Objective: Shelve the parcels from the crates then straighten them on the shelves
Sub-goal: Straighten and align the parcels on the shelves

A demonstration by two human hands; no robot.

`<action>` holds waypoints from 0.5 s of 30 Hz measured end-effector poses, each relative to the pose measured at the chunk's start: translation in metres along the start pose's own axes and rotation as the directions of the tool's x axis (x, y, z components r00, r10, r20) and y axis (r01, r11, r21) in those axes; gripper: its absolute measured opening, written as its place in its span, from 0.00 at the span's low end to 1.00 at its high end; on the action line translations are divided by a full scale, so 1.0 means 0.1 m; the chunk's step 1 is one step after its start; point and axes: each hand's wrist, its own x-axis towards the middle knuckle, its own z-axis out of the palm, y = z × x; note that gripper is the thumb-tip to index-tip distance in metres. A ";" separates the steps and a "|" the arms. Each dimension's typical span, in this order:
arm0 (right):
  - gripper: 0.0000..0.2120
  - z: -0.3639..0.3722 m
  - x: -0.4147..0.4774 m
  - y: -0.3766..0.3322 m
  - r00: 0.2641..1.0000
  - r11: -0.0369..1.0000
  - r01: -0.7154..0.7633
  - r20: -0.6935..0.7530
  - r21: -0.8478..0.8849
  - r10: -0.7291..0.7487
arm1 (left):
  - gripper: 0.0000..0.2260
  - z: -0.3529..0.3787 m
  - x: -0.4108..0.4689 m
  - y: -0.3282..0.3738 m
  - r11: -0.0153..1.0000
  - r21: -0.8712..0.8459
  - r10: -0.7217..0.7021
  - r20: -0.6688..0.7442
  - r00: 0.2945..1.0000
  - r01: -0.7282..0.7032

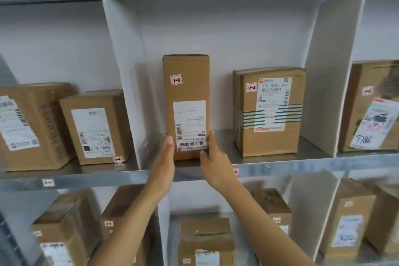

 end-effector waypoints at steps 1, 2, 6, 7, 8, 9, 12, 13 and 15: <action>0.28 -0.02 -0.01 0.00 1.000 1.000 0.006 -0.004 0.027 -0.006 | 0.25 0.00 0.00 0.02 1.000 -0.010 0.000 0.002 1.000 0.000; 0.27 -0.04 -0.04 0.00 1.000 0.998 0.020 -0.017 0.058 -0.019 | 0.28 0.01 -0.01 0.05 1.000 -0.017 0.003 0.000 1.000 -0.003; 0.28 -0.31 -0.28 0.10 0.981 0.963 0.101 -0.187 0.250 -0.054 | 0.28 0.04 -0.07 0.07 0.984 0.074 0.174 -0.166 0.971 -0.164; 0.26 -0.41 -0.34 0.17 0.966 0.957 0.129 -0.250 0.261 -0.062 | 0.27 0.07 -0.08 0.08 0.957 0.124 0.285 -0.203 0.937 -0.264; 0.24 -0.53 -0.39 0.26 0.945 0.954 0.155 -0.320 0.256 -0.068 | 0.27 0.13 -0.08 0.08 0.919 0.183 0.384 -0.224 0.896 -0.349; 0.22 -0.65 -0.42 0.35 0.916 0.953 0.179 -0.395 0.245 -0.071 | 0.26 0.23 -0.08 0.08 0.884 0.241 0.452 -0.231 0.861 -0.399; 0.22 -1.07 -0.45 0.63 0.795 0.950 0.212 -0.605 0.228 -0.032 | 0.26 0.65 -0.08 0.18 0.861 0.273 0.481 -0.170 0.860 -0.428; 0.24 -1.21 -0.42 0.72 0.759 0.954 0.205 -0.651 0.218 -0.015 | 0.26 0.80 -0.07 0.20 0.881 0.238 0.445 -0.117 0.888 -0.410; 0.32 -1.48 -0.32 0.93 0.738 0.966 0.157 -0.675 0.207 0.025 | 0.30 1.08 0.00 0.21 0.920 0.178 0.357 -0.014 0.934 -0.349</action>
